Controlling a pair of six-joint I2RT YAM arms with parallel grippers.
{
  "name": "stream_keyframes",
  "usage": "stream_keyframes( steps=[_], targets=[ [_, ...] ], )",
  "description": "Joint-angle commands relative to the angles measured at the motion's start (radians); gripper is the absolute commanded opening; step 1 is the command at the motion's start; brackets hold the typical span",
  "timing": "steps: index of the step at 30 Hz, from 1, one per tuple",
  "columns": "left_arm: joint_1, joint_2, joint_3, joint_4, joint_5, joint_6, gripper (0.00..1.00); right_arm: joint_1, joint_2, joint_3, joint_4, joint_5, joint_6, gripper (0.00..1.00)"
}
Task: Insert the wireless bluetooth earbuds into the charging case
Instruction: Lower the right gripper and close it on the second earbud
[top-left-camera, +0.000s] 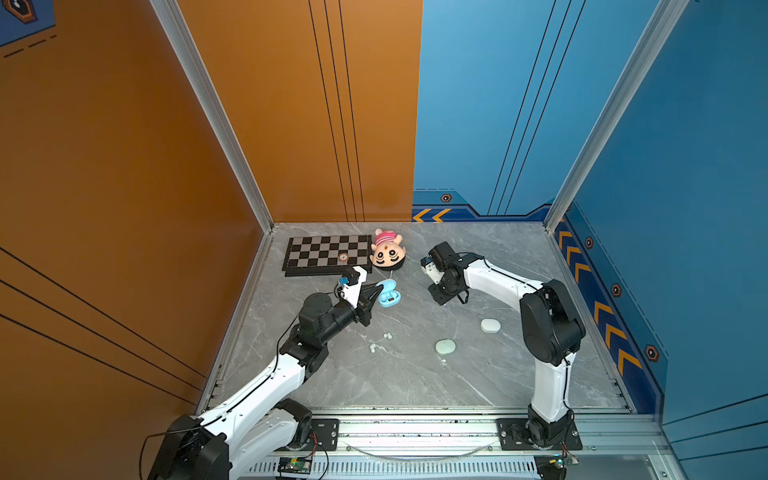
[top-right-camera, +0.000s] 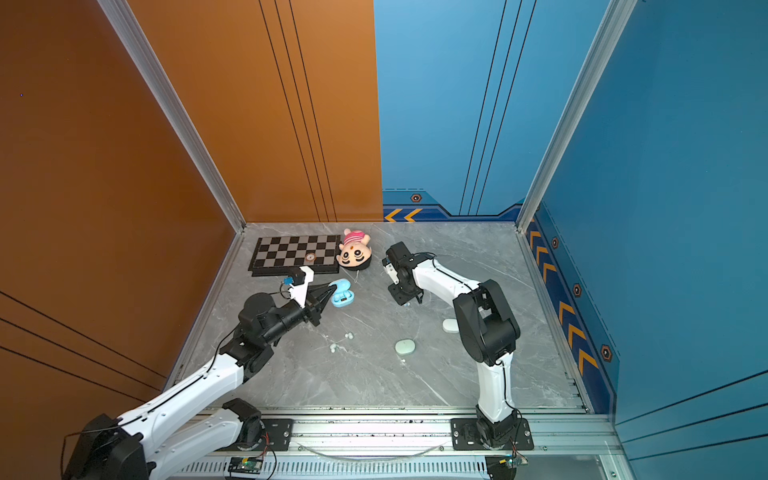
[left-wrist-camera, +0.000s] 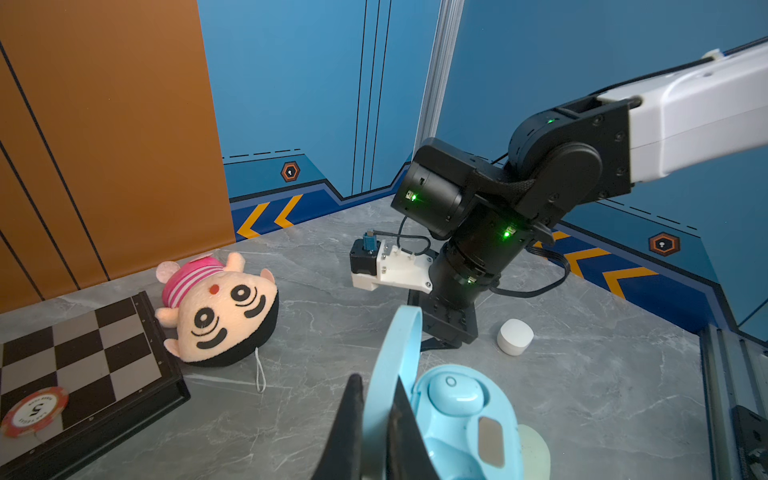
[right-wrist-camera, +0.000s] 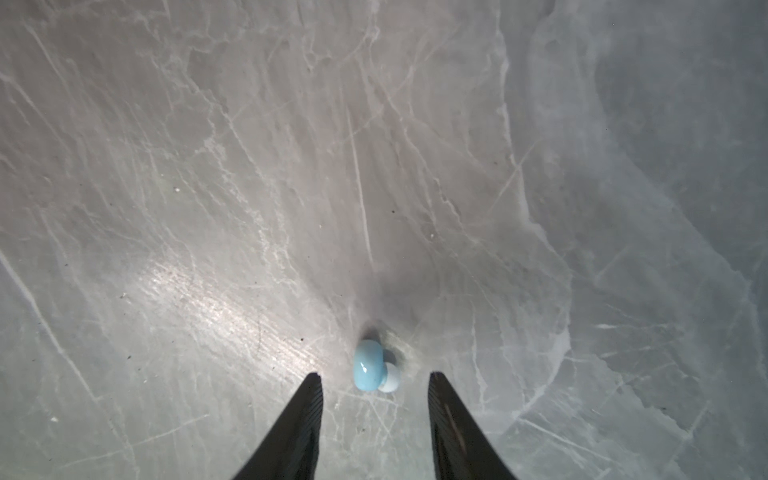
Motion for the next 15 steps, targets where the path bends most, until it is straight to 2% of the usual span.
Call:
stream_keyframes(
  steps=[1,11,15],
  targets=[
    [0.007,-0.02,-0.016,0.019,0.003,-0.012,0.0,0.009,0.045,0.035,-0.05,0.067,-0.006,0.45],
    [0.008,-0.011,-0.008,0.019,0.003,-0.012,0.0,0.008,0.111,0.046,-0.05,0.089,-0.009,0.45],
    [0.007,-0.013,-0.008,0.019,0.005,-0.012,0.0,0.004,0.137,0.054,-0.05,0.065,0.003,0.37]
  ],
)
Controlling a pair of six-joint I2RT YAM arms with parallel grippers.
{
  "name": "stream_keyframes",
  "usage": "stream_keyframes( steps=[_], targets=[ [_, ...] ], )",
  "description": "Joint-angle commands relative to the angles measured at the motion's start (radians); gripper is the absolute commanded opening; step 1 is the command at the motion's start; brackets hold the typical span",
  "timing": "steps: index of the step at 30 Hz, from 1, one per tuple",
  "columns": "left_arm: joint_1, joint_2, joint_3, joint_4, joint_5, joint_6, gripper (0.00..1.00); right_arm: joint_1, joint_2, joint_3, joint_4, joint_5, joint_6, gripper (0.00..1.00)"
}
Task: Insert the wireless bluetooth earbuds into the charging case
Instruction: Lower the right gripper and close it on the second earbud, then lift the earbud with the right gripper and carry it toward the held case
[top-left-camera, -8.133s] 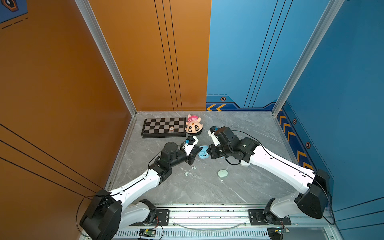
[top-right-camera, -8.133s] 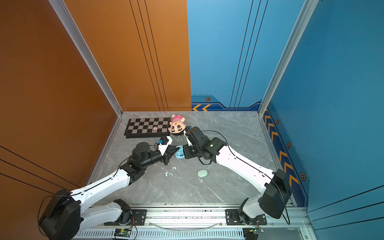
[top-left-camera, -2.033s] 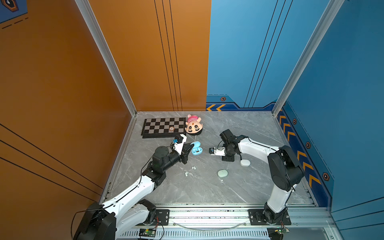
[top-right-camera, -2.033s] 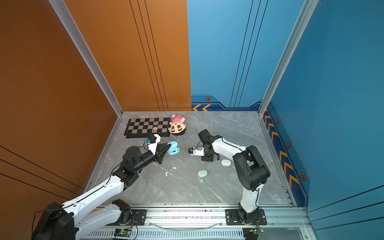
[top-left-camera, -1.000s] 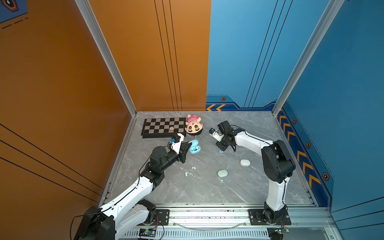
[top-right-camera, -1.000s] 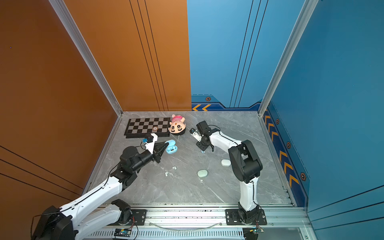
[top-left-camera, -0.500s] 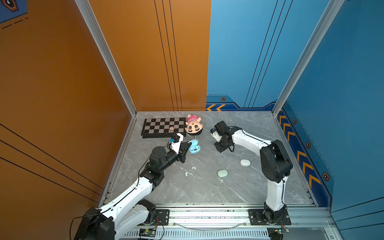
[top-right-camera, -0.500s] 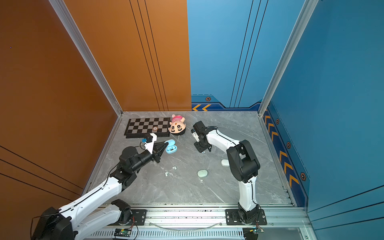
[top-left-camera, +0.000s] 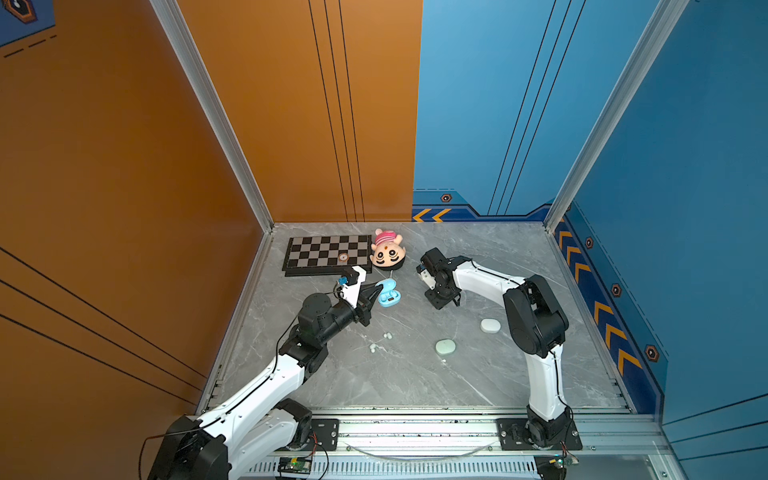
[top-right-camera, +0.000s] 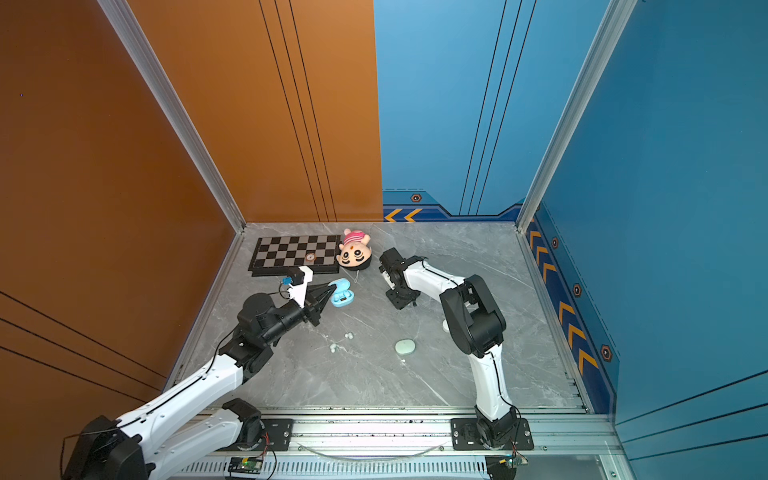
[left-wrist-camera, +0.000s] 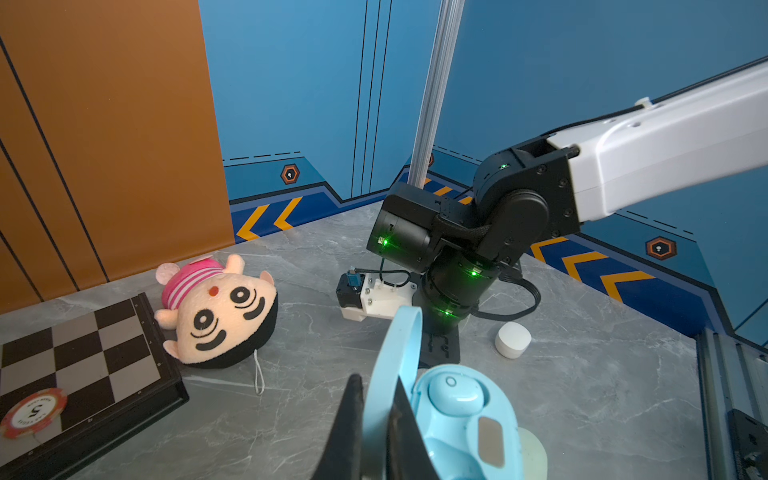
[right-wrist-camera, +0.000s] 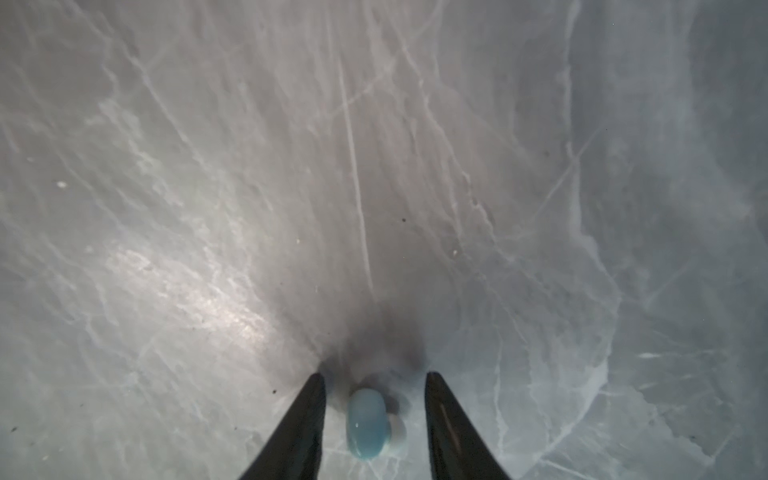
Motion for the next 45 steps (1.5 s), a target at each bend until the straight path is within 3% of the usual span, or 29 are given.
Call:
stream_keyframes(
  steps=[1,10,40,45],
  targets=[
    [0.007,-0.008,-0.008,0.018,0.005,-0.008,0.0,-0.01,0.042,0.013,-0.031,-0.009,0.01,0.36],
    [0.008,-0.011,-0.001,0.008,0.003,-0.002,0.0,-0.016,0.039,0.006,-0.039,-0.023,0.034,0.26],
    [0.004,-0.028,0.027,-0.044,-0.002,-0.001,0.0,-0.051,-0.013,-0.069,-0.043,-0.11,0.072,0.3],
    [0.0,-0.032,0.026,-0.046,-0.003,-0.001,0.0,-0.053,-0.013,-0.069,-0.043,-0.122,0.08,0.23]
  ],
)
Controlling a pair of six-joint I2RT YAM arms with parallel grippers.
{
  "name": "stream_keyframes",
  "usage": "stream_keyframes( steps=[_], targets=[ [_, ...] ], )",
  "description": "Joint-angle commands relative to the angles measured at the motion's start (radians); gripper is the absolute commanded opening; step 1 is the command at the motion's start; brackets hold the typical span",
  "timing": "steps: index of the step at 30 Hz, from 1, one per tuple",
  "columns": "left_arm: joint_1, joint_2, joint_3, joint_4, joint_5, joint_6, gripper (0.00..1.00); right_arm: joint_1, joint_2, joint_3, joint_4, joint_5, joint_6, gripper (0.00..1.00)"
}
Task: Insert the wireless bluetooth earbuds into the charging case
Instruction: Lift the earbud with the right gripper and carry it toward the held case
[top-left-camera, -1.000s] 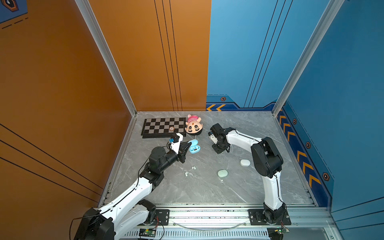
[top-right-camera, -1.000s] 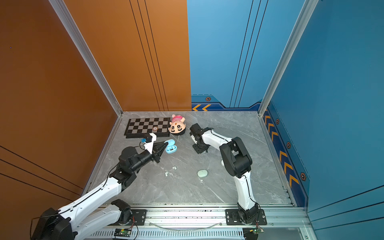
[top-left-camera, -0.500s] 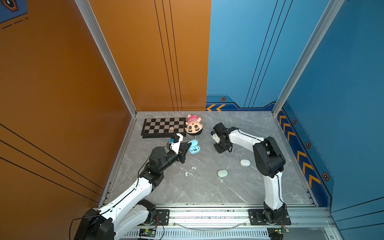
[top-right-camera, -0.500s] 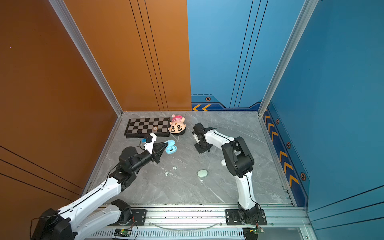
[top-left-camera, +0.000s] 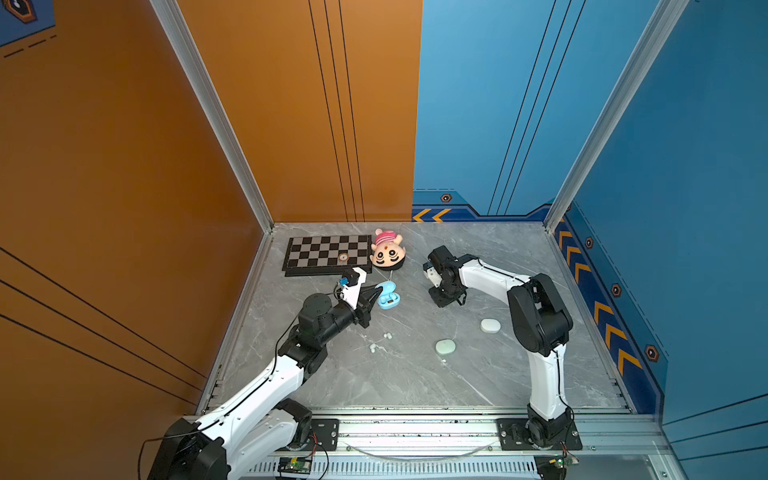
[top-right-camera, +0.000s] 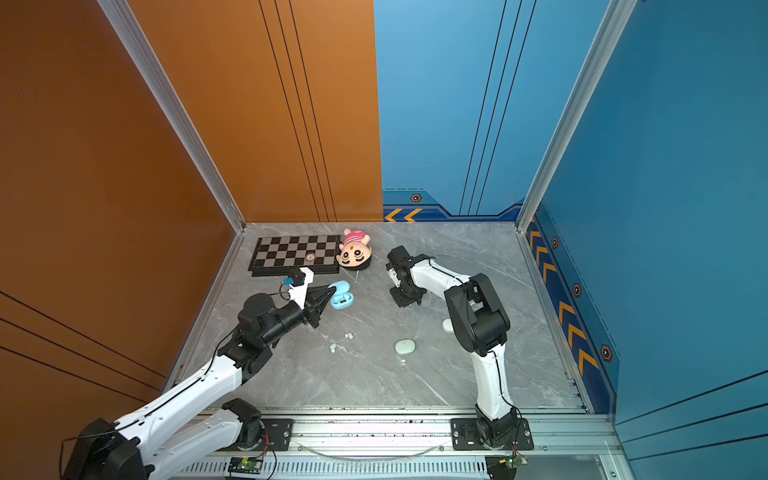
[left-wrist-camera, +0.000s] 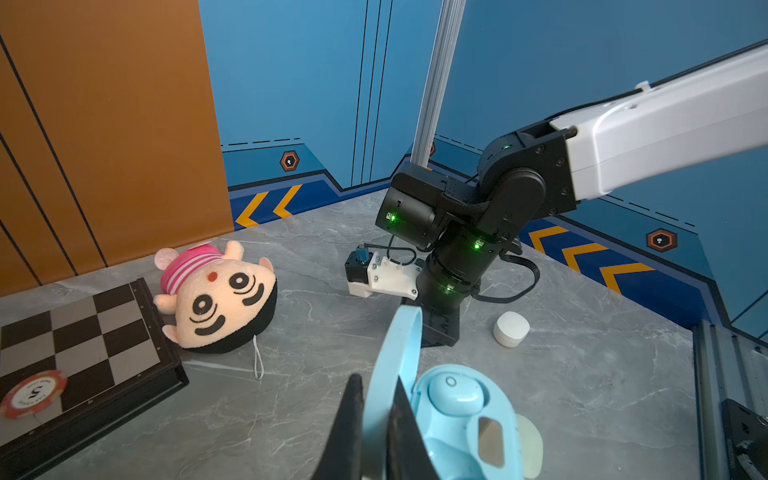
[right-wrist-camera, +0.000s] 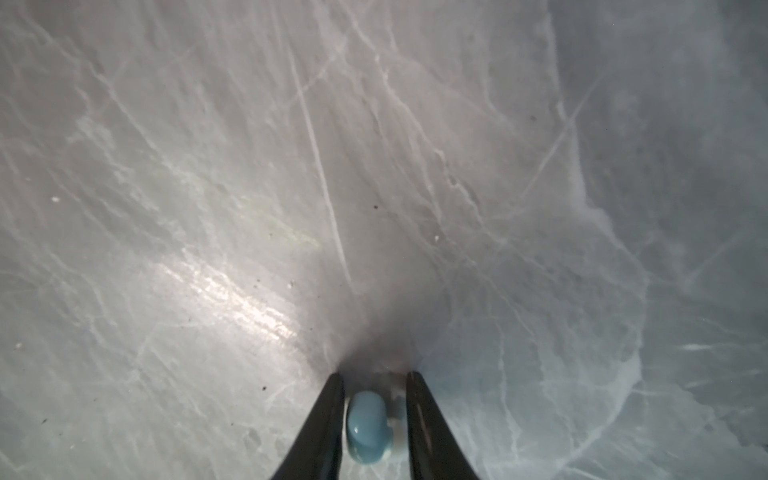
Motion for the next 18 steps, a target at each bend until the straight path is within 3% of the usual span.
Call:
stream_keyframes(
  steps=[1,10,18],
  targets=[
    [0.0,-0.018,0.027,0.001,-0.003,-0.001,0.0,-0.004,0.001,-0.039,-0.05,-0.015,0.017,0.22],
    [-0.017,0.014,0.038,0.002,-0.004,0.009,0.0,-0.024,-0.066,-0.047,-0.05,-0.058,0.066,0.12],
    [-0.059,0.11,0.069,0.07,-0.046,-0.001,0.0,-0.096,-0.227,-0.056,-0.04,-0.286,0.229,0.12]
  ],
)
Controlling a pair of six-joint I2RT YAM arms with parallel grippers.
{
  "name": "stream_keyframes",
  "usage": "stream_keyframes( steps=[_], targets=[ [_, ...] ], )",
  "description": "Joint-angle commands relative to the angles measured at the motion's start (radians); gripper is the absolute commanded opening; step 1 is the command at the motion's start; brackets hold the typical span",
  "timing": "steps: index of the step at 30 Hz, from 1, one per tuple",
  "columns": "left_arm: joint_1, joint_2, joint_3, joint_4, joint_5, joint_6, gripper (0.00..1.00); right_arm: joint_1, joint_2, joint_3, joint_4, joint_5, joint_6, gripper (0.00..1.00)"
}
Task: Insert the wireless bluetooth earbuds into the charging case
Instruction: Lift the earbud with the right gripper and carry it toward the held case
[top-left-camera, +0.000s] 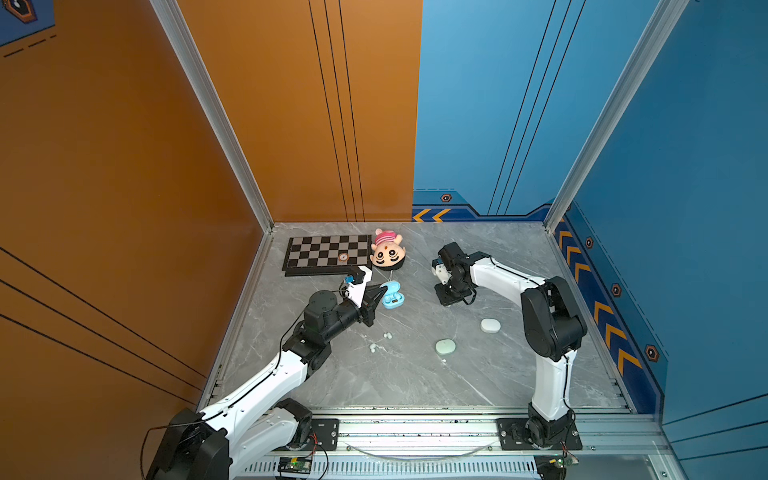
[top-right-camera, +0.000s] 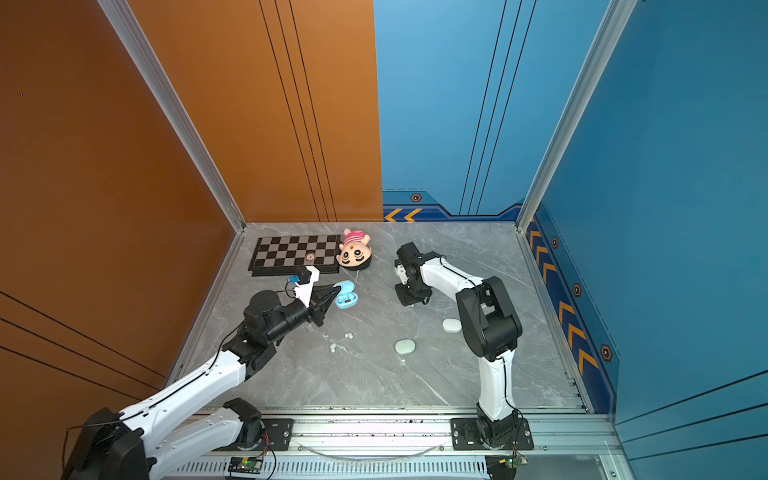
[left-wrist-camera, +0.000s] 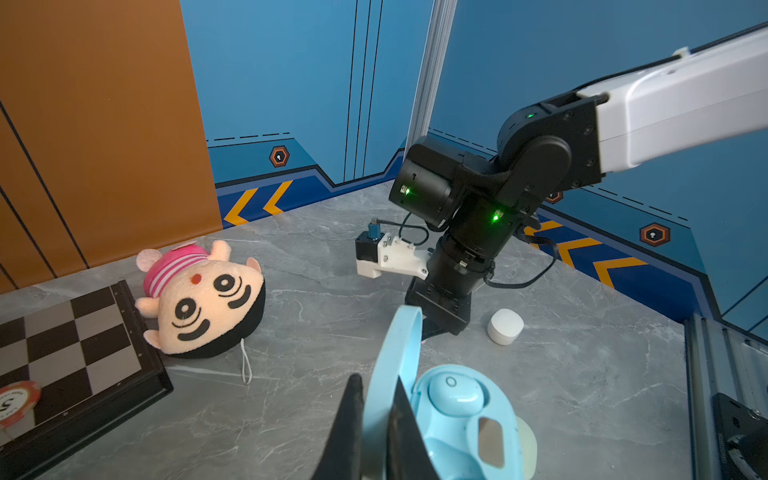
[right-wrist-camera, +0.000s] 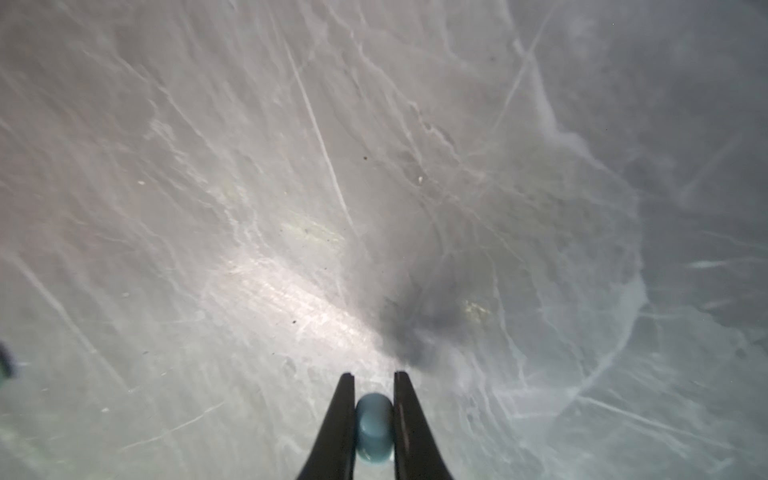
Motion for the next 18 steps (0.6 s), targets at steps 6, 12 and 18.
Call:
stream_keyframes(
  steps=[6,12,18],
  targets=[
    [-0.039,0.185,0.083,0.21,-0.046,-0.058,0.0,-0.105,-0.26,-0.054,0.009,-0.337,0.218,0.13],
    [-0.054,0.31,0.158,0.309,-0.04,-0.099,0.0,-0.165,-0.419,-0.093,0.095,-0.497,0.36,0.14],
    [-0.073,0.368,0.219,0.333,-0.032,-0.115,0.0,-0.161,-0.514,-0.167,0.316,-0.598,0.585,0.15]
  ],
)
